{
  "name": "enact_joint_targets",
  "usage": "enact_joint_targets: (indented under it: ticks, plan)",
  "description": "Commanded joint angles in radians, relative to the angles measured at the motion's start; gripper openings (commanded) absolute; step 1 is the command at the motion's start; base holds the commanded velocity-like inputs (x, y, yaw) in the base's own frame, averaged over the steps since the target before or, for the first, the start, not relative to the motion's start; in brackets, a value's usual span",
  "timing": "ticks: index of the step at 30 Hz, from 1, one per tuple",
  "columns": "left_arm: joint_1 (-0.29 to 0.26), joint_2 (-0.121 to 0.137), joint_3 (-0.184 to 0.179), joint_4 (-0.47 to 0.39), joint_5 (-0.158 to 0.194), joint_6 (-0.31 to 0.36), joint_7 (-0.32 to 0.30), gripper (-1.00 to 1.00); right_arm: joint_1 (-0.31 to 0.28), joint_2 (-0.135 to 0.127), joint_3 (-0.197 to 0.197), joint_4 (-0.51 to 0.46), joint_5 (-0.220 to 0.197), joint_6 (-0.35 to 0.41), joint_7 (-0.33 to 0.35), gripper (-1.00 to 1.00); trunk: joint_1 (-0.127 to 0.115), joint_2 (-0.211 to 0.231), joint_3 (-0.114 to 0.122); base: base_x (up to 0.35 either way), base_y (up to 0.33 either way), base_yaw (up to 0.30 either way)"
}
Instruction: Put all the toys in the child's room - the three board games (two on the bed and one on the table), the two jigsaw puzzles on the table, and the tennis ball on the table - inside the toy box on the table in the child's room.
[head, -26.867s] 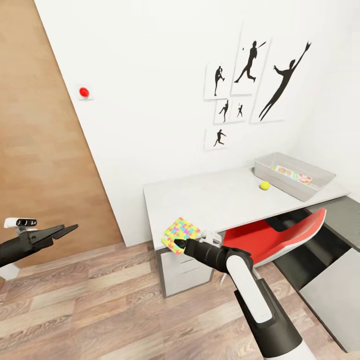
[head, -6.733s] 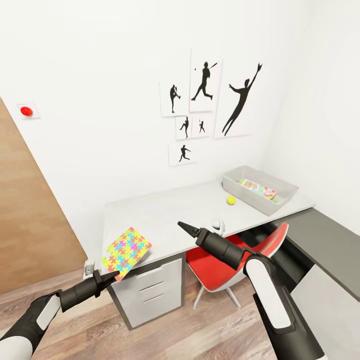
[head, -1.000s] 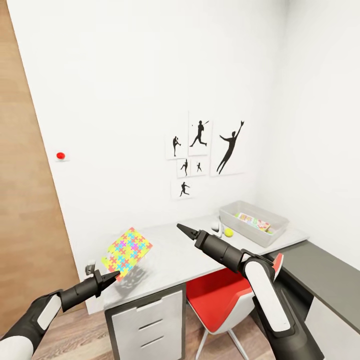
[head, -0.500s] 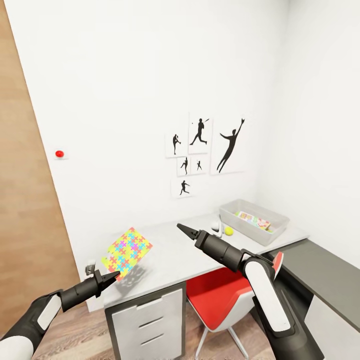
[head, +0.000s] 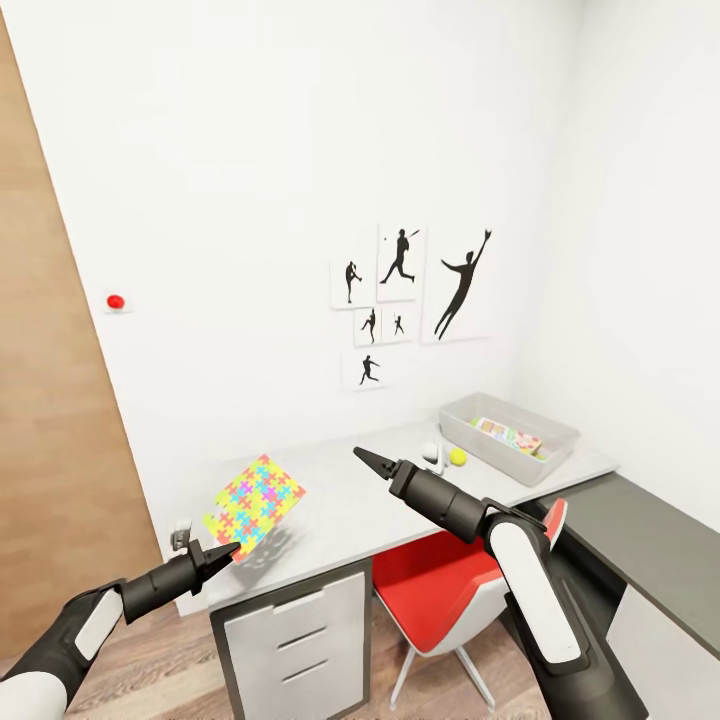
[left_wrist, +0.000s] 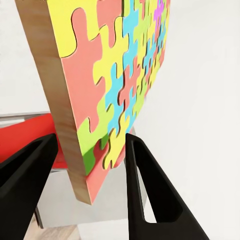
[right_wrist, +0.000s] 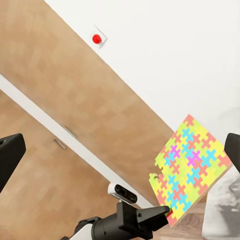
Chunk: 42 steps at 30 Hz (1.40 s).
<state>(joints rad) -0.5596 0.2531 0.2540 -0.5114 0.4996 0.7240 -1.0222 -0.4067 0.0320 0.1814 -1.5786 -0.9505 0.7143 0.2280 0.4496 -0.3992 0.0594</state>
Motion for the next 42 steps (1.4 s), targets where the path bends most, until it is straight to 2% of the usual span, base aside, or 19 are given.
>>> enact_joint_targets:
  ticks: [1,17,36,42]
  plan:
    - [0.0,0.0,0.001,0.001,0.003,0.006,-0.001,-1.0,0.0,0.0,-0.001,0.0,0.001,0.005,0.003,1.0,0.0,-0.001,-0.001,0.0,0.0,0.0]
    - [0.0,0.0,0.0,0.001,0.002,0.009,-0.001,-1.0,-0.001,-0.007,-0.011,0.0,0.0,0.006,0.005,1.0,0.0,-0.001,-0.001,0.0,0.0,-0.009]
    - [0.0,0.0,-0.002,0.001,0.001,0.009,0.0,-1.0,-0.001,-0.003,-0.011,0.0,-0.001,0.007,0.005,1.0,0.0,-0.001,-0.001,0.0,0.0,-0.249]
    - [0.0,0.0,-0.003,0.001,-0.001,0.009,0.002,-1.0,-0.001,-0.003,-0.01,0.0,-0.001,0.006,0.005,1.0,0.0,-0.001,-0.001,0.0,0.0,-0.084]
